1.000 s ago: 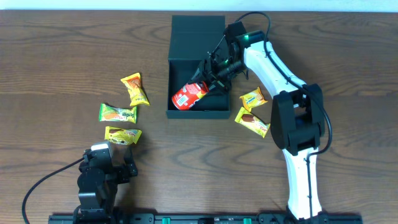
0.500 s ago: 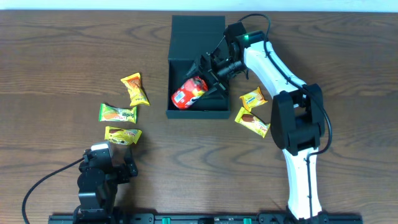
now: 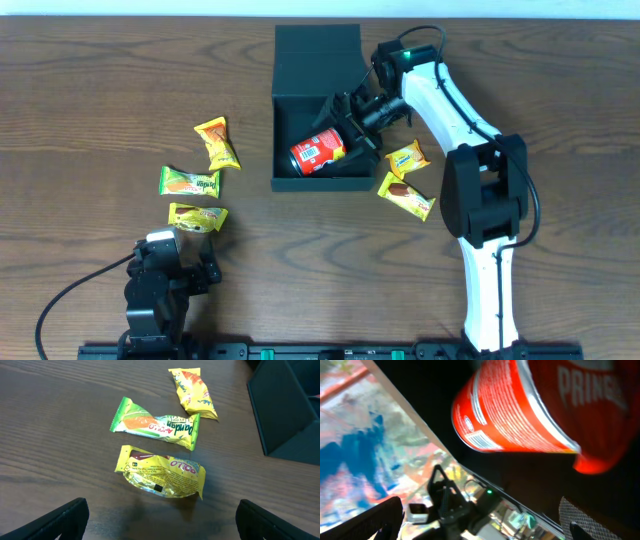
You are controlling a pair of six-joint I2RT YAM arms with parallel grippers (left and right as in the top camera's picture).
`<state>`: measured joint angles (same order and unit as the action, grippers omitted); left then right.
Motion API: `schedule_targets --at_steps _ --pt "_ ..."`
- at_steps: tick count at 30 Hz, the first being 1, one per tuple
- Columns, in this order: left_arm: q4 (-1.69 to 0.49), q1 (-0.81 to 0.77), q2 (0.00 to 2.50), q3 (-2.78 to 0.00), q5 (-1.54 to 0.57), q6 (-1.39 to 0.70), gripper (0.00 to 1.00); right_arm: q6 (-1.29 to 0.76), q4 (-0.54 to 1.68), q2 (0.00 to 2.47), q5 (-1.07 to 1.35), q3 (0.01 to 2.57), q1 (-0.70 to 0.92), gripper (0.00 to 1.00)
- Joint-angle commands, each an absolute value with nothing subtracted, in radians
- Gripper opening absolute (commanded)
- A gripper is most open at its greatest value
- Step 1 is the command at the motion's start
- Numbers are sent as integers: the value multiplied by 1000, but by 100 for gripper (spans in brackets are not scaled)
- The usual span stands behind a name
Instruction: Pack container
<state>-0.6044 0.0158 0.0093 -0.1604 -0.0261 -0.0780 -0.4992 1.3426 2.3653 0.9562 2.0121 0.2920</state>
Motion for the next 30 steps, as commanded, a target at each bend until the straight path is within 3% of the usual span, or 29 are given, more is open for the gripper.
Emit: schedule_targets --at_steps 1,6,12,13,14,15,22,27,30 --pt "-608 12 4 -154 -19 -74 95 -394 1364 2292 860 2061 295 99" --pt "-608 12 4 -154 -19 -74 95 -319 1325 2164 816 2098 310 99" --pt "-608 12 4 -154 -19 -74 95 55 1237 1999 514 2112 362 99" --pt "-608 12 4 -154 -19 -74 95 76 1238 1985 514 2112 373 78" --pt "-608 12 4 -154 -19 -74 95 88 1238 1975 515 2112 384 29" --pt "-608 12 4 -154 -19 -74 95 103 1239 1971 504 2112 397 2" --pt "-608 12 4 -154 -19 -74 95 158 1353 2013 -11 2032 536 1" --pt "-608 12 4 -154 -19 -74 95 107 1229 2016 -4 1857 550 2" --pt "-608 12 4 -154 -19 -74 95 106 1136 2016 145 1739 522 1"
